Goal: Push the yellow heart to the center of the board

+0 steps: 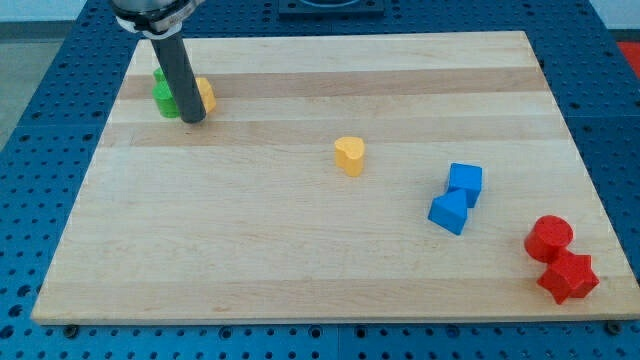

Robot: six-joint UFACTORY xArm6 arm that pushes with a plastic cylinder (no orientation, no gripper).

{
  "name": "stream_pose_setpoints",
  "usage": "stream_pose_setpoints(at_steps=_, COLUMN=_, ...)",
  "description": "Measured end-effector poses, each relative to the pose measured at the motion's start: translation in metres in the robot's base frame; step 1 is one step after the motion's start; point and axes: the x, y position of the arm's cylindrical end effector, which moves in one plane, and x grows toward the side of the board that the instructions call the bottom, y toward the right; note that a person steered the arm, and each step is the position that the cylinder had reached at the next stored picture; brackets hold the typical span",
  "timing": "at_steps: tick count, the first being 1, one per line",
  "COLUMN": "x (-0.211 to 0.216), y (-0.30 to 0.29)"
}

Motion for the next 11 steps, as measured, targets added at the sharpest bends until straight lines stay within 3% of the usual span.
stream_pose_setpoints(at_steps=1, x=0.023, y=0.032)
stream_pose_setpoints(at_steps=2, x=0.073, y=0.113)
stream_pose_setpoints(at_steps=3, x=0.092, y=0.159)
stream_pose_setpoints(at_steps=5, x=0.123, y=0.190)
stream_pose_setpoints(at_steps=6, x=0.115, y=0.235)
stream_pose_setpoints(at_steps=9, x=0.097, y=0.225)
stream_pose_setpoints(at_steps=11, x=0.085, y=0.177)
